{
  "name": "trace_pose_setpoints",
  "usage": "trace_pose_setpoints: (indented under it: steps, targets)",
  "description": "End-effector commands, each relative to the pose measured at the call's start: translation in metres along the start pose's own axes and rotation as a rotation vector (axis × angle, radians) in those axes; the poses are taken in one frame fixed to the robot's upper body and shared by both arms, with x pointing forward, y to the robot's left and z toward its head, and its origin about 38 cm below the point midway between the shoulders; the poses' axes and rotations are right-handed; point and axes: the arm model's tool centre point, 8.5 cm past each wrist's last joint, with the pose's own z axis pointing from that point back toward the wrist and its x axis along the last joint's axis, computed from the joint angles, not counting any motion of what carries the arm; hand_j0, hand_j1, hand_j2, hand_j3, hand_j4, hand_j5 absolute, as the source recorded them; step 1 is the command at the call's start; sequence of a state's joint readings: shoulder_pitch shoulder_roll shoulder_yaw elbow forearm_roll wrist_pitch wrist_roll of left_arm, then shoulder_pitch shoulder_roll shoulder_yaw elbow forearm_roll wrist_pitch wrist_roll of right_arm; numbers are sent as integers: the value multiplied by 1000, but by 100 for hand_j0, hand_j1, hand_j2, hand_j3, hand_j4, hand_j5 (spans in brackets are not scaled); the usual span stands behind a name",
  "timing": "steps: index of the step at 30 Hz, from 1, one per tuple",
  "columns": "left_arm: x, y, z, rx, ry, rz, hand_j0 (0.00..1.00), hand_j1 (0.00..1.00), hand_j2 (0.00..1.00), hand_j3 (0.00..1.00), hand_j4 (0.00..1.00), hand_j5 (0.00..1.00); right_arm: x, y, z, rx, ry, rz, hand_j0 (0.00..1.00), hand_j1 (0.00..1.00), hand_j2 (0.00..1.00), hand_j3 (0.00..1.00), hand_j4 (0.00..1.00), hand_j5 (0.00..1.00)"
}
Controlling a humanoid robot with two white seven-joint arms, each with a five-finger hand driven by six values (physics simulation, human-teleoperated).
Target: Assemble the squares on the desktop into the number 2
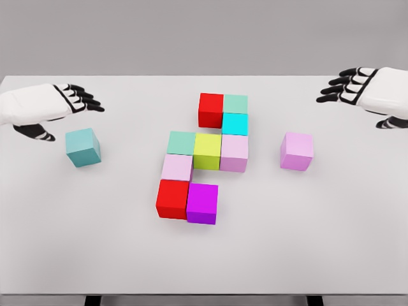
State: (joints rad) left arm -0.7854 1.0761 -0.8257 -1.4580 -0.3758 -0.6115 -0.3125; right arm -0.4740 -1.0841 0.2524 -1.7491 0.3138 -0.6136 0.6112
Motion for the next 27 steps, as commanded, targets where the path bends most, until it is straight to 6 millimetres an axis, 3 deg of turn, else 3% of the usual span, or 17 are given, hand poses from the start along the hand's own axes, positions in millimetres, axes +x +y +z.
trace_pose_setpoints:
  steps: [1, 8, 12, 14, 16, 20, 21, 23, 25, 27]
  targets:
    - [-8, -7, 2, -19, 29, 7, 100, 100, 100, 100, 100, 100, 2, -1, -1, -1, -6, 0, 100, 100, 100, 100, 100, 100]
    - [-10, -11, 3, -34, 36, 7, 100, 100, 100, 100, 100, 100, 5, 7, -18, 47, -45, 0, 100, 100, 100, 100, 100, 100]
    - [-4, -23, -6, -79, 18, -11, 100, 100, 100, 100, 100, 100, 19, 26, -42, 147, -101, 34, 100, 100, 100, 100, 100, 100]
    - [-4, -23, -7, -77, 15, -9, 100, 100, 100, 100, 100, 100, 22, 31, -46, 158, -115, 30, 100, 100, 100, 100, 100, 100]
    - [-11, -7, 5, -70, 25, -13, 100, 100, 100, 100, 100, 100, 28, 35, -58, 155, -130, 36, 100, 100, 100, 100, 100, 100]
    - [-11, 11, 31, 88, -69, 401, 100, 100, 100, 100, 100, 100, 15, 43, -81, 158, -109, 17, 100, 100, 100, 100, 100, 100]
    - [7, 26, 30, 6, -182, 425, 100, 100, 100, 100, 100, 100, 18, 45, -85, 173, -121, 20, 100, 100, 100, 100, 100, 100]
    - [7, 38, 27, 50, -154, 699, 100, 100, 100, 100, 100, 100, 20, 47, -90, 198, -129, 41, 100, 100, 100, 100, 100, 100]
    - [18, 42, 21, 46, -176, 752, 100, 100, 100, 100, 100, 100, 20, 50, -94, 213, -119, 65, 100, 100, 100, 100, 100, 100]
    - [32, 38, 11, -73, -57, 919, 100, 100, 100, 100, 100, 100, 17, 54, -101, 235, -109, 83, 100, 100, 100, 100, 100, 100]
